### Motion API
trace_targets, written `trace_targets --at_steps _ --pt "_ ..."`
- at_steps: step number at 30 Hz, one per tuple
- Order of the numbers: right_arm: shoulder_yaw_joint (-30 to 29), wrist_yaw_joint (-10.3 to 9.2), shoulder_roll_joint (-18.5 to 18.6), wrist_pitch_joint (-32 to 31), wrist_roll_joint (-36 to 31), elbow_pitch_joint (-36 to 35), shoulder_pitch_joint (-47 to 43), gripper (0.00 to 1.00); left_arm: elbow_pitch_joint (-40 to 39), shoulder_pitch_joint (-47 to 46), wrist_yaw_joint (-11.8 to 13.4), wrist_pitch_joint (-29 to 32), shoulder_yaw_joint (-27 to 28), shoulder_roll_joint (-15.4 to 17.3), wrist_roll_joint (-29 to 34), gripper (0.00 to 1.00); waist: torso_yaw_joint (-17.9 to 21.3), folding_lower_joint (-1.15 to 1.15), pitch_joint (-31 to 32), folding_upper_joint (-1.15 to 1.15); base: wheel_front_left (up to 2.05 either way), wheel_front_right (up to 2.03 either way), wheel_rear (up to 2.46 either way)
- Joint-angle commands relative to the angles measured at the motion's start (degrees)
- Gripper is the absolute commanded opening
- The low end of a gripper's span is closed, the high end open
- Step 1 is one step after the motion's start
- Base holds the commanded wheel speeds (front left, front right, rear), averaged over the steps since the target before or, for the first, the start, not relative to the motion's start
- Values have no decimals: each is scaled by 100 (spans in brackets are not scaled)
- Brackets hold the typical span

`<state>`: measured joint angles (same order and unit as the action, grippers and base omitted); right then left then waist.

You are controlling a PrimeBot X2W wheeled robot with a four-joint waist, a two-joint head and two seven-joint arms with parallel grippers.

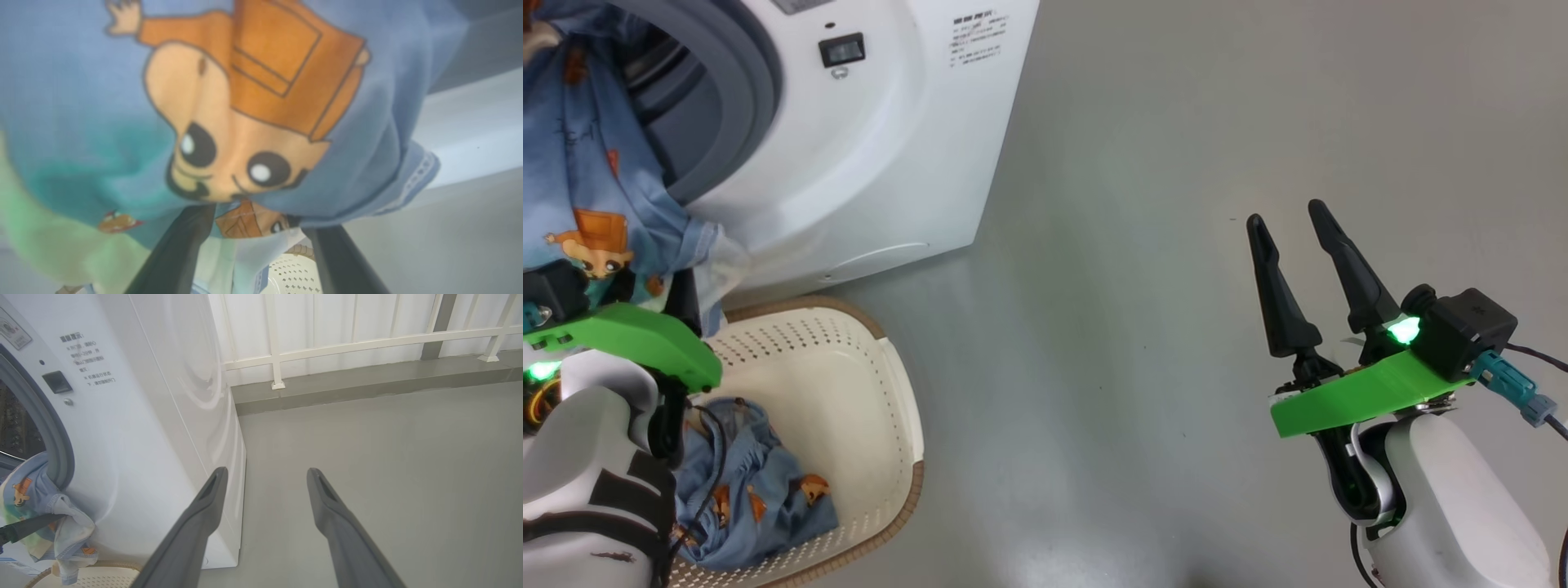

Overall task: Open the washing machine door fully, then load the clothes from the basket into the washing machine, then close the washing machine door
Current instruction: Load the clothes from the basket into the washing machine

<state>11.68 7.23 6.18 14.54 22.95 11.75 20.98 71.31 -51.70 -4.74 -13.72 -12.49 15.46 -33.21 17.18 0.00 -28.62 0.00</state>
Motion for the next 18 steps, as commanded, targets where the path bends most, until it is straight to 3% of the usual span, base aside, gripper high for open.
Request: trace_targets --at_steps 1,9,18 --pt "66 25 30 46 -107 -101 58 100 -75 -47 9 -93 140 194 -31 0 -25 0 47 0 0 0 0" --pt "110 25 103 46 -88 -25 37 100 -77 170 -208 -121 69 80 -95 0 -161 0 293 0 0 0 0" --pt "149 25 217 46 -31 61 -33 100 -431 589 -268 -127 -18 41 -119 0 -346 0 590 0 0 0 0"
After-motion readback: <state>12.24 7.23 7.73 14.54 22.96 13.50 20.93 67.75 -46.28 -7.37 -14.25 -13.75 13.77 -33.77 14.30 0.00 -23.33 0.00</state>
